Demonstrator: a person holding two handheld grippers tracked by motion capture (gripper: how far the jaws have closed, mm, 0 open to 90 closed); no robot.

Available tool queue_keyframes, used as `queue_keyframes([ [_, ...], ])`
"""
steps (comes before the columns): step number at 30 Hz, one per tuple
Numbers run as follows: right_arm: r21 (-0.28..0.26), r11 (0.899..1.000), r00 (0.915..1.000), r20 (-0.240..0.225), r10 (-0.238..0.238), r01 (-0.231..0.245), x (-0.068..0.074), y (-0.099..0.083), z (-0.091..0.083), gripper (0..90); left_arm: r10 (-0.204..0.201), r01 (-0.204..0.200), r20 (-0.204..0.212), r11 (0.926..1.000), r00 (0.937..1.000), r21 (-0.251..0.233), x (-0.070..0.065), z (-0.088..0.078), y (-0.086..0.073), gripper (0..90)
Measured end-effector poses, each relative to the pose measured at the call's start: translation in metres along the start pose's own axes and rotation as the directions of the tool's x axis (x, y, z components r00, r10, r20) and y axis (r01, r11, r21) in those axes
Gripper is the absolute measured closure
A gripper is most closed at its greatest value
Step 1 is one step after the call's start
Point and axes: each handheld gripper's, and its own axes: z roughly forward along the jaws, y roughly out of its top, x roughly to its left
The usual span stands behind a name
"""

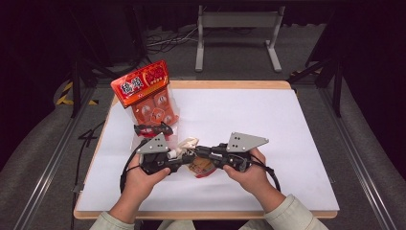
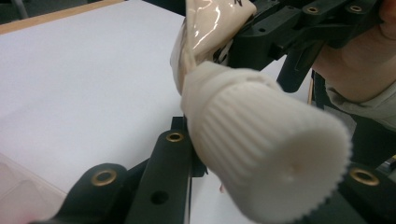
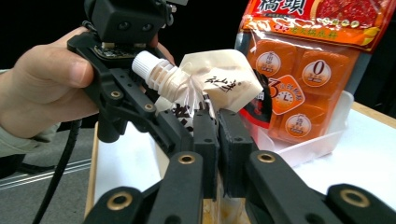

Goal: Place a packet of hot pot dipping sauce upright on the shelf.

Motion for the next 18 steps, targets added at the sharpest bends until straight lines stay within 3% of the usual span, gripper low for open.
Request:
queue_keyframes([
  [3,-0.012,1.0,0.9998,-0.012,0.012,-0.012,-0.001,0.0,-0.001,78.7,0.007,-0.007,-0.004,0.9999,1.0,0.011,0.001,-0.006,0.004,84.5],
  [6,-0.014,1.0,0.9999,0.009,-0.008,0.008,-0.002,0.001,-0.002,73.7,0.011,-0.011,-0.009,0.9997,0.9999,0.02,0.001,-0.009,0.006,86.0],
  [10,-0.014,1.0,0.9996,0.019,-0.019,0.019,-0.003,0.002,-0.007,66.7,0.047,-0.046,-0.019,0.9983,0.9987,0.034,0.001,-0.017,0.015,86.9],
  [18,-0.036,0.999,0.9931,0.116,0.017,-0.013,-0.022,0.002,-0.037,63.1,0.086,-0.085,-0.01,0.9939,0.9962,0.071,0.005,-0.035,0.029,87.5],
])
